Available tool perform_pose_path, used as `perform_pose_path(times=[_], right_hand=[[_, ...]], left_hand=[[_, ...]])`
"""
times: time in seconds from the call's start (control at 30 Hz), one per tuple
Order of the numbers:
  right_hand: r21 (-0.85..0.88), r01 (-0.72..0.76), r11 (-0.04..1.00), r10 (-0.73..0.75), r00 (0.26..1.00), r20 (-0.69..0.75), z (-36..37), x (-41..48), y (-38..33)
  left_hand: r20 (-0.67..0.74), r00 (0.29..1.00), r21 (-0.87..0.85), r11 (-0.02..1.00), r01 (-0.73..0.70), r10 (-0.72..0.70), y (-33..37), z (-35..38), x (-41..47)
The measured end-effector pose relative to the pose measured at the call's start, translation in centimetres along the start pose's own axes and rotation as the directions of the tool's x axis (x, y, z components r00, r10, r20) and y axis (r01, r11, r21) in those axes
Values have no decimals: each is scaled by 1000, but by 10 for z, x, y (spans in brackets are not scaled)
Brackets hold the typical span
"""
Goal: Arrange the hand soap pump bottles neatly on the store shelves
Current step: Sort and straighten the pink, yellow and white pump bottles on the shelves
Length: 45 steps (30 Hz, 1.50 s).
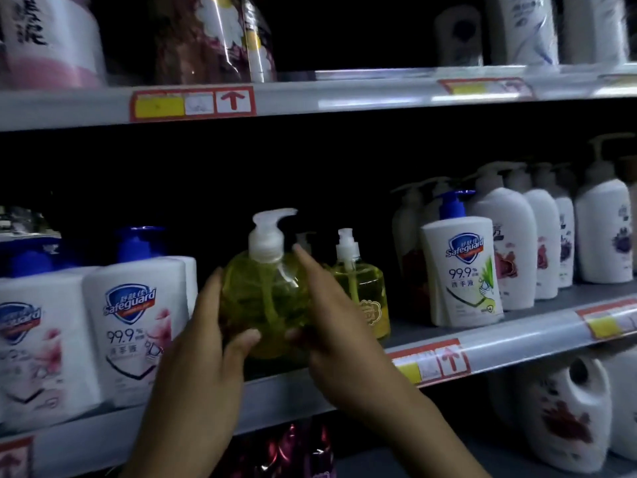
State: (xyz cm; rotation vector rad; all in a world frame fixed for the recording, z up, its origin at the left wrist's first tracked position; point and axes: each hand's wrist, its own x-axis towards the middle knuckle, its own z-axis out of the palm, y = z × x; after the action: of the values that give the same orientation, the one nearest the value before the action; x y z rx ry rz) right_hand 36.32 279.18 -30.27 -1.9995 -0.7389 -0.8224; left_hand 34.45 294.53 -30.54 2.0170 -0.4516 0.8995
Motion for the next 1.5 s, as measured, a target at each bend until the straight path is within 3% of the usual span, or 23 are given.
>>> perform_pose_path(times=[0.1,0.23,0.3,0.37,0.4,0.47,0.57,0.67,0.73,0.83,0.93,1.07,1.2,1.4,1.5], right_hand=[[-125,-68,990,79,993,88,8,10,4],[-308,-82,948,103,993,55,7,3,2],[-401,-15,916,-20,996,-83,-3,-6,1],[-460,-58,886,-136,916,-377,-28,-16,11],[-448,-144,882,-129,842,-524,-45,-21,19],[-366,-350,863,16,741,-671,-84,-29,38],[-281,-545,790,261,714,-650,-124,-35,73],[-235,-553,799,359,753,-552,-133,-42,90],[-257,-565,784,391,771,-502,-134,-44,95],[-313,-545,778,358,793,-492,-134,-43,101],[-220,-512,830,372,803,-466,-137,-35,109],[-85,-439,894,374,838,-399,-142,-39,115],[-59,-299,952,256,889,-380,-142,-49,112],[-80,-173,982,108,850,-516,-128,-59,92],[-193,-73,979,-41,848,-528,-109,-52,50]], left_hand=[[33,997,142,987,70,-75,-11,9,10],[133,980,272,957,106,-146,-14,20,17],[175,974,266,959,93,-143,-12,24,21],[210,970,247,967,66,-120,-8,29,23],[218,968,252,965,68,-125,-5,33,22],[215,969,265,962,64,-124,-1,42,22],[227,967,292,956,42,-112,3,57,25],[217,967,335,941,51,-130,10,68,24],[111,994,424,904,-43,-5,22,75,20],[79,981,326,925,-194,178,50,100,15],[255,962,130,983,-131,94,75,137,20],[394,919,56,998,-18,-6,85,179,41],[279,960,-35,999,1,9,77,189,43],[77,933,-99,934,-344,352,91,147,16],[-25,929,-25,929,-369,368,89,104,10]])
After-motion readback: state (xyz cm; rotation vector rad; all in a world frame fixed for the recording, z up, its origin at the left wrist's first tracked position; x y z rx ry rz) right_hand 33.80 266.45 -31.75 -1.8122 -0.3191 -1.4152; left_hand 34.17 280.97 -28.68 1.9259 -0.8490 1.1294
